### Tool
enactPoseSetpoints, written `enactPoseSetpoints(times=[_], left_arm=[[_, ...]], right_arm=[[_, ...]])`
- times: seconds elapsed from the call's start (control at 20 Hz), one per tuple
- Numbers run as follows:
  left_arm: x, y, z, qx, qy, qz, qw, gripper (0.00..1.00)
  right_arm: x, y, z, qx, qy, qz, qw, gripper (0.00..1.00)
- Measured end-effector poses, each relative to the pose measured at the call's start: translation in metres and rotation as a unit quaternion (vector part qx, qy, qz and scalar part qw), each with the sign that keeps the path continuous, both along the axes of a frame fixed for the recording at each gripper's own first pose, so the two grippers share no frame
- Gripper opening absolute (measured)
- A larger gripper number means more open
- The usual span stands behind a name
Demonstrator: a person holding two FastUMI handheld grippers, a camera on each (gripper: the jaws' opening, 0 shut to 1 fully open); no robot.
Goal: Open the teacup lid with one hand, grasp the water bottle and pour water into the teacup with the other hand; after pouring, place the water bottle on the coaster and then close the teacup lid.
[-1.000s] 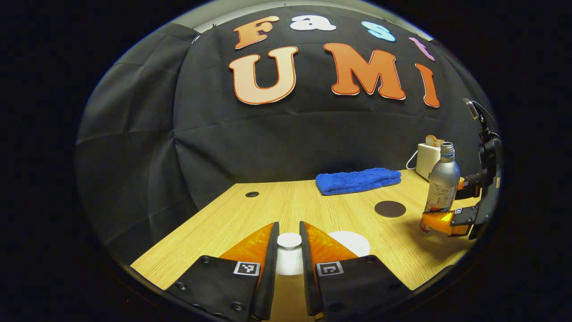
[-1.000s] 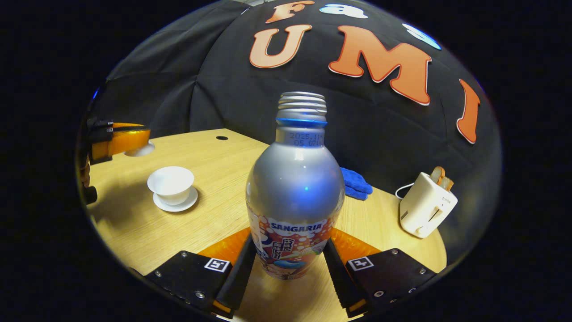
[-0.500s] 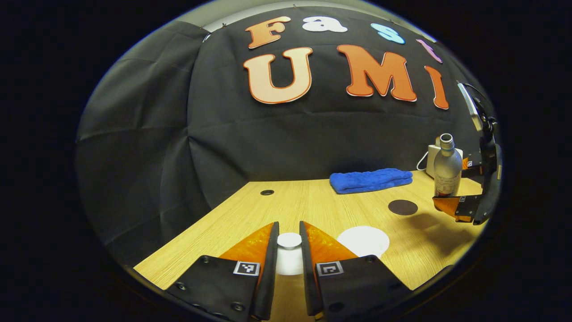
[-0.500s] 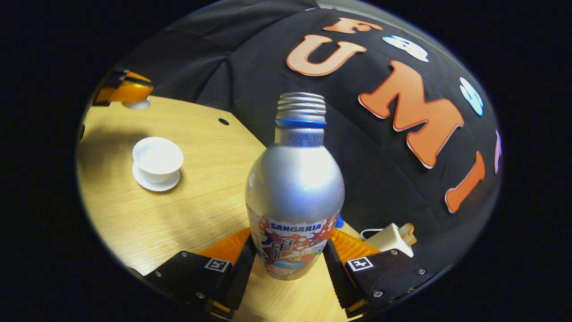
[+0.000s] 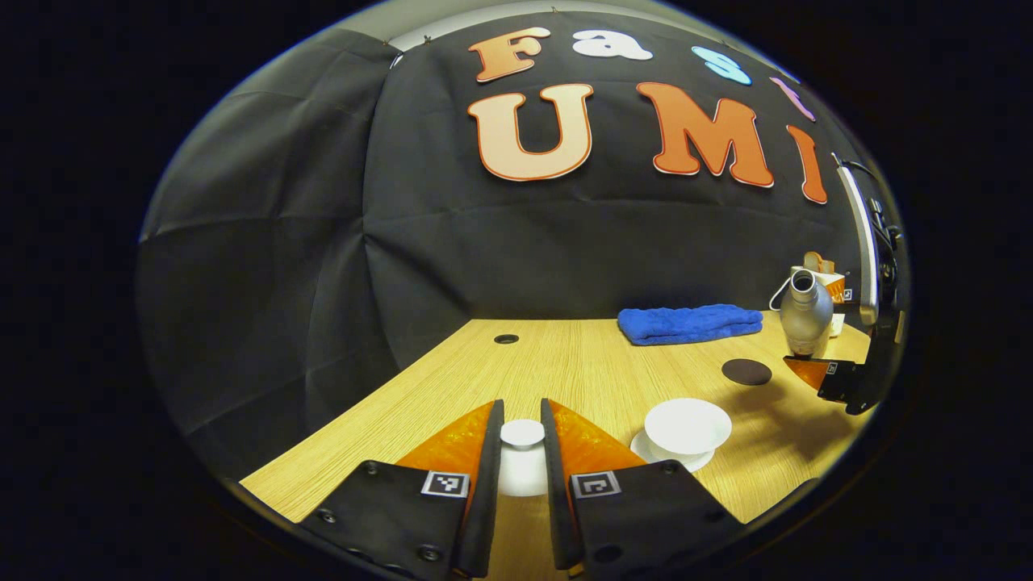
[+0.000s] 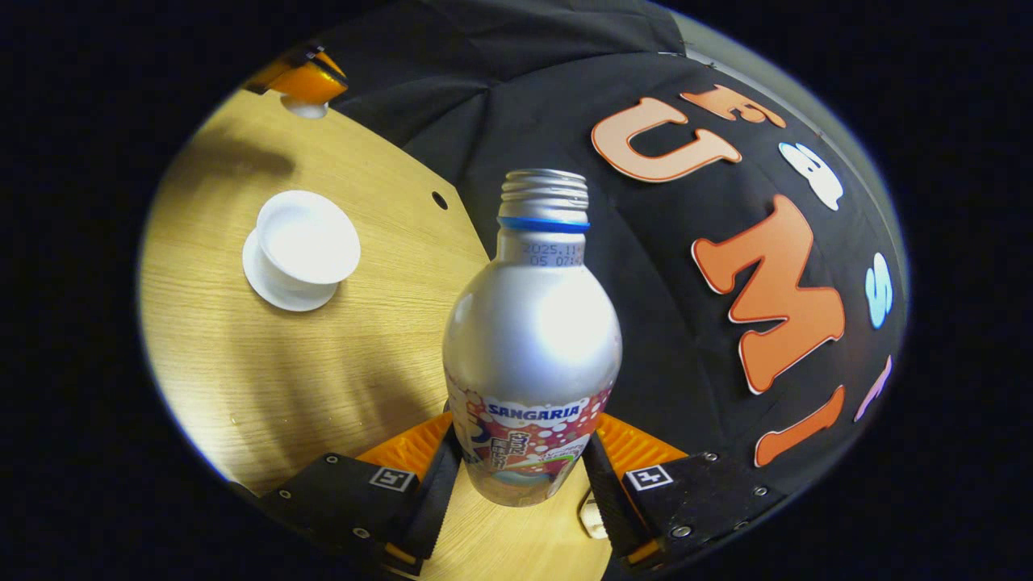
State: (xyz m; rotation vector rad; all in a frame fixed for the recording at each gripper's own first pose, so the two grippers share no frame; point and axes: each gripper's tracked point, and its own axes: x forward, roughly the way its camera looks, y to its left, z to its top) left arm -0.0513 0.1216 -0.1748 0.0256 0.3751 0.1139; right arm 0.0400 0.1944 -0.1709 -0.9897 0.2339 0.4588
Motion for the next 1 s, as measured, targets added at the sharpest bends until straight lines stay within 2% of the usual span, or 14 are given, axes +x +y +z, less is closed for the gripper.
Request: enactPoseSetpoints(times=[0.3, 0.65, 1.0], left_arm=[[-0.003, 0.011, -0.006, -0.005, 0.005, 0.010, 1.000, 0.32], [-0.009, 0.031, -0.006, -0.011, 0.002, 0.024, 1.000, 0.32], [-0.010, 0.033, -0.007, -0.017, 0.000, 0.027, 0.999, 0.32]], right_arm=[[0.002, 0.019, 0.004, -0.052, -0.033, 0.036, 0.997, 0.80], [0.005, 0.018, 0.008, -0.127, -0.085, 0.061, 0.986, 0.80], [0.005, 0.021, 0.016, -0.220, -0.128, 0.092, 0.963, 0.80]])
